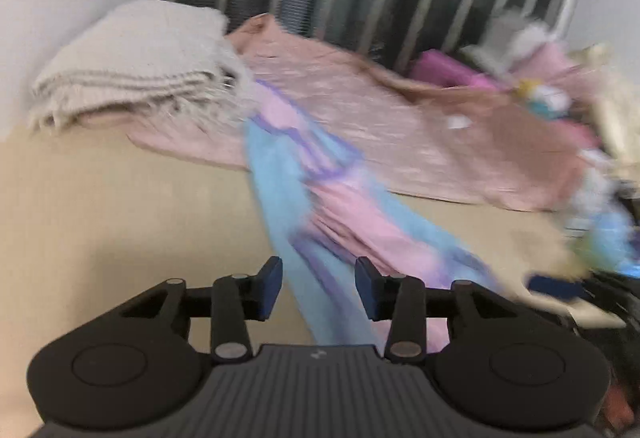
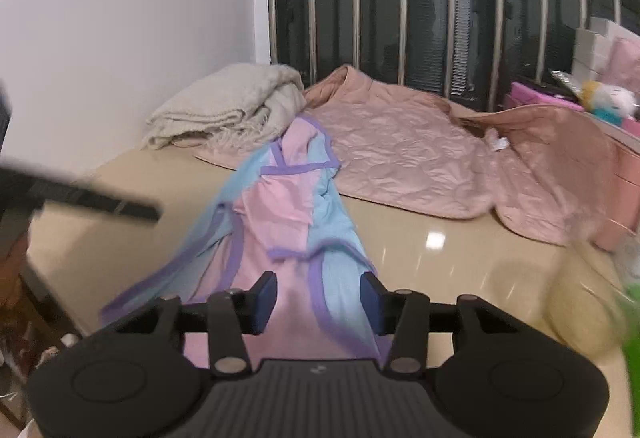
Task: Fold clothes
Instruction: 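Lower the garment onto the bed and open both grippers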
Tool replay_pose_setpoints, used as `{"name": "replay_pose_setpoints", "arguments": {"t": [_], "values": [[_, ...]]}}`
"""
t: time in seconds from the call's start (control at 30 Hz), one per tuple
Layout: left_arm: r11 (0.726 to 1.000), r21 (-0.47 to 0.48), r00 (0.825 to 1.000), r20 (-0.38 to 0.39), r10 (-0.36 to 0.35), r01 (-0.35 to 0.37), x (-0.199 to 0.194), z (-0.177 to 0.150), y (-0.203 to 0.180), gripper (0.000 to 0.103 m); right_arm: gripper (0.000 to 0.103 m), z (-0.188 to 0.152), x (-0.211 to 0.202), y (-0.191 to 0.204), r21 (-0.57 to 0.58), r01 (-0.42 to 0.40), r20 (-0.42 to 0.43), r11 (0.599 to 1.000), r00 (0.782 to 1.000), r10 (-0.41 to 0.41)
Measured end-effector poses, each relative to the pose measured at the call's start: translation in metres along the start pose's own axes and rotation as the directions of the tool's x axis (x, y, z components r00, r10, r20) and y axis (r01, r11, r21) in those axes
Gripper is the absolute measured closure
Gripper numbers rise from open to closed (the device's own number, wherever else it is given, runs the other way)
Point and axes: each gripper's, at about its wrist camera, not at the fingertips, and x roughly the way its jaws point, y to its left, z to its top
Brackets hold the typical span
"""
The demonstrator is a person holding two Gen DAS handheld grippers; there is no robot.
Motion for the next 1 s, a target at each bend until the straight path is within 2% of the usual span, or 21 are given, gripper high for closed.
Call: {"name": "replay_pose_setpoints", "arguments": {"t": [0.07,0.13,0.17,0.3,0.33,0.4,0.47,0.6,0.7,0.8,0.9,1.0], "values": [[0.999,0.006,0.999,0.001,0.053,-0.053,0.03,0.023,0.001,0.063,0.067,0.006,0.027,0.008,-0.036,-0.02,-0.019,0.999,1.0,0.019],[0.995,-0.045,0.996,0.014,0.086,-0.085,0.053,0.046,0.005,0.059,0.068,0.01,0.045,0.015,-0.036,-0.01,-0.046,0.999,0.999,0.009],[0.993,-0.078,0.996,-0.001,0.089,-0.089,0.066,0.058,0.007,0.056,0.068,0.01,0.049,0.018,-0.032,-0.014,-0.052,0.999,0.999,0.013],[0.986,-0.134,0.994,-0.066,0.087,-0.096,0.117,0.091,0.007,0.056,0.068,0.006,0.056,0.024,-0.017,-0.035,-0.079,0.999,0.996,0.034],[0.984,-0.137,0.991,-0.08,0.102,-0.113,0.128,0.097,0.006,0.061,0.068,0.004,0.055,0.025,-0.016,-0.034,-0.084,0.999,0.996,0.032],[0.98,-0.138,0.986,-0.109,0.127,-0.142,0.144,0.099,0.007,0.1,0.068,-0.001,0.05,0.026,-0.027,-0.037,-0.086,0.999,0.996,0.035],[0.977,-0.176,0.989,-0.105,0.1,-0.118,0.141,0.091,0.017,0.101,0.068,-0.005,0.046,0.026,-0.035,-0.043,-0.09,0.998,0.995,0.04],[0.965,-0.237,0.993,-0.06,0.104,-0.115,0.103,0.064,0.053,0.101,0.068,-0.013,0.03,0.008,-0.036,-0.044,-0.107,0.998,0.993,0.04],[0.958,-0.253,0.991,-0.008,0.137,-0.135,0.046,0.032,0.08,0.101,0.068,-0.015,0.021,-0.01,-0.029,-0.038,-0.135,0.999,0.99,0.034],[0.939,-0.319,0.988,0.041,0.15,-0.129,-0.021,-0.01,0.104,0.101,0.068,-0.013,0.021,-0.026,-0.028,-0.034,-0.149,0.999,0.988,0.029],[0.912,-0.386,0.982,0.068,0.179,-0.139,-0.078,-0.055,0.11,0.101,0.068,-0.006,0.028,-0.036,-0.031,-0.012,-0.16,0.999,0.987,0.006],[0.899,-0.417,0.985,0.038,0.166,-0.136,-0.111,-0.092,0.099,0.101,0.068,0.004,0.045,-0.039,-0.058,-0.015,-0.159,0.998,0.987,0.006]]}}
